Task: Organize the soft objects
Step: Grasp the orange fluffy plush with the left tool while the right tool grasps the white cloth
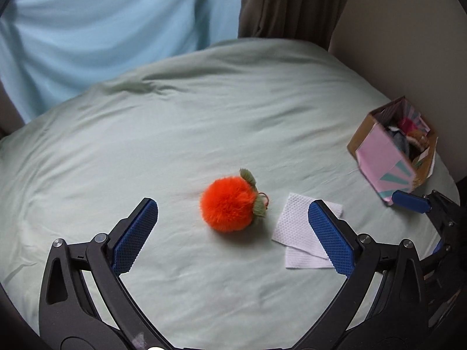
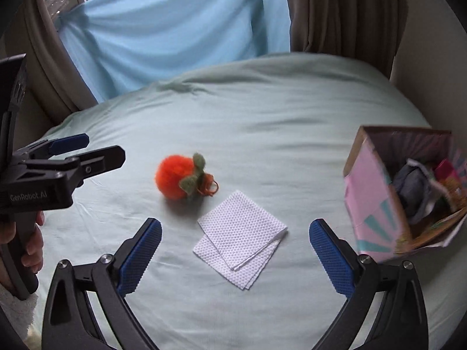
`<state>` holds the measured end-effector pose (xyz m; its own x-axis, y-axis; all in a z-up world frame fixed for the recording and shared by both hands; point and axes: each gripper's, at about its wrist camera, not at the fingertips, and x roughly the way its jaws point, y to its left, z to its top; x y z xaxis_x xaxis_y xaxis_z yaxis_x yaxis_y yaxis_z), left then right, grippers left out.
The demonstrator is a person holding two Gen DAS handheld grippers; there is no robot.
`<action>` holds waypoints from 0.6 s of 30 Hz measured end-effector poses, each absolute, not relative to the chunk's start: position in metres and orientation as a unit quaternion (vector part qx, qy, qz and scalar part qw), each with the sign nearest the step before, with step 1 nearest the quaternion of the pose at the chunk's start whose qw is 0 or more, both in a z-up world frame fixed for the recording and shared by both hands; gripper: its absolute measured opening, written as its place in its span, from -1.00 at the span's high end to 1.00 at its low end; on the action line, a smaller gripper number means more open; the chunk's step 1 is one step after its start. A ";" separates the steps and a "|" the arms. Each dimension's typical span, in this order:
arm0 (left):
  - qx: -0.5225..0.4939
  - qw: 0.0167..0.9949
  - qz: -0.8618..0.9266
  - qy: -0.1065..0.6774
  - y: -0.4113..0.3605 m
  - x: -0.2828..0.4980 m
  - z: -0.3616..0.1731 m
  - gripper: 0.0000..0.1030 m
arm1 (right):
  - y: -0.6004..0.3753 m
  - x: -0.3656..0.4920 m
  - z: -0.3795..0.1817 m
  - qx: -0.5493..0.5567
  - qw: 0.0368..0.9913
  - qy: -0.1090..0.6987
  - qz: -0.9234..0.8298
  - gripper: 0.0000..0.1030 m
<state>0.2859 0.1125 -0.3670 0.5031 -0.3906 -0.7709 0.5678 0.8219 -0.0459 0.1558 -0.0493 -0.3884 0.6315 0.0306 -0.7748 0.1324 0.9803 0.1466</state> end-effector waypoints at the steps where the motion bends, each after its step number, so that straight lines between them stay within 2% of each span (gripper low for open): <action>1: 0.106 0.859 -0.281 0.415 0.111 0.291 -0.376 -0.99 | -0.049 0.160 -0.400 0.095 0.896 0.433 -0.032 -0.96; 6: 0.110 0.850 -0.293 0.423 0.097 0.316 -0.425 -0.98 | -0.054 0.179 -0.442 0.096 0.890 0.443 -0.046 -0.96; 13: 0.113 0.847 -0.296 0.428 0.087 0.335 -0.463 -0.96 | -0.048 0.192 -0.477 0.082 0.887 0.452 -0.046 -0.96; 18: 0.115 0.839 -0.296 0.443 0.086 0.343 -0.477 -0.51 | -0.032 0.199 -0.490 0.058 0.887 0.457 -0.040 -0.95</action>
<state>0.3433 0.0858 -0.4773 0.4327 -0.3950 -0.8104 0.5988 0.7979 -0.0692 0.1986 -0.0320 -0.4899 0.5799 -0.0184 -0.8145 0.1236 0.9902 0.0656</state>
